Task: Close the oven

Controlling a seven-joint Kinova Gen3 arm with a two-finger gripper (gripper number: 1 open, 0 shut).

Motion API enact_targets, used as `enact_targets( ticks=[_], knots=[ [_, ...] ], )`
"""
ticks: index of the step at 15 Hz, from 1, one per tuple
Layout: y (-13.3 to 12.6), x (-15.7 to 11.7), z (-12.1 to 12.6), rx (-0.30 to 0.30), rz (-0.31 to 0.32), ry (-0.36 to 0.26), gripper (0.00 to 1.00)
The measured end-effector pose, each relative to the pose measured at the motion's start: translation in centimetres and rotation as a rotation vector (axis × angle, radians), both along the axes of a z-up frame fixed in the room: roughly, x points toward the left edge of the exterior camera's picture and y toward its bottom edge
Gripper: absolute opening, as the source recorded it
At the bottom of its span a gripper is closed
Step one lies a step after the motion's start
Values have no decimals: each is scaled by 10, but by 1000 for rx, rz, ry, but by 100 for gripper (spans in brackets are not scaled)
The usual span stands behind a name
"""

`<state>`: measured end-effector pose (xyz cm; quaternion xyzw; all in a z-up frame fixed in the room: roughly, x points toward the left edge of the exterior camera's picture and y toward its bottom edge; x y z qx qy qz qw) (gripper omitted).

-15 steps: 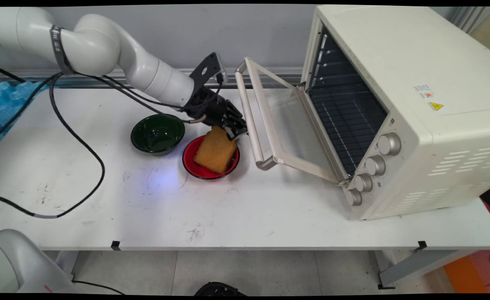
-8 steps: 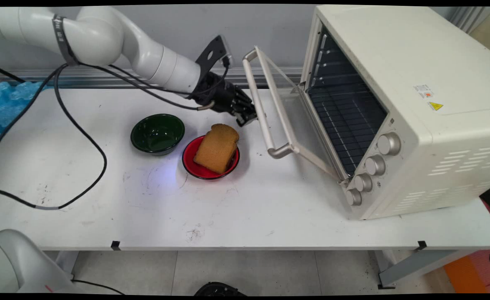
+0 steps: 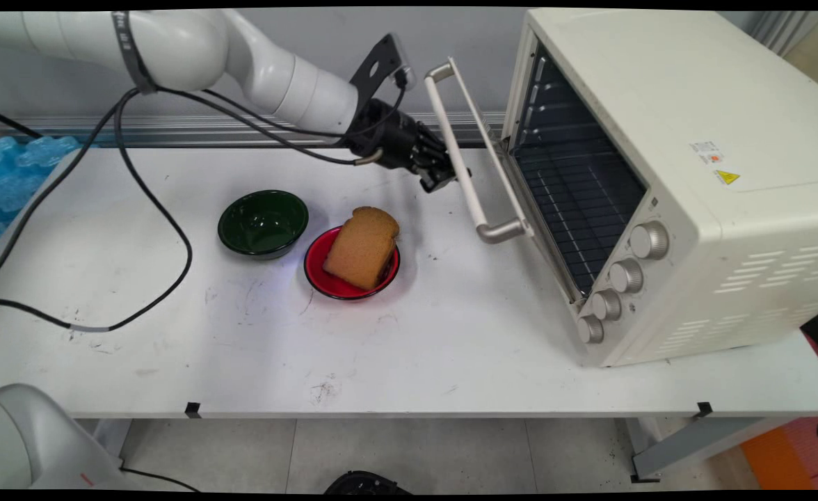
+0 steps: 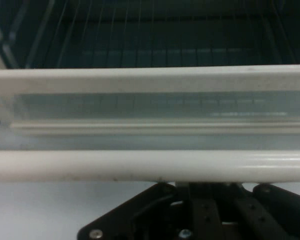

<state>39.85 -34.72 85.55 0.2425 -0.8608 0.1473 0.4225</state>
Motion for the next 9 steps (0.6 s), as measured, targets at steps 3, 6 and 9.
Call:
enact_targets(
  ticks=[3, 6, 9],
  knots=[
    [-10, -9, 8, -15, -13, 13, 0],
    [-19, -17, 14, -28, -18, 25, 0],
    [-28, -24, 20, -39, -23, 38, 0]
  ],
)
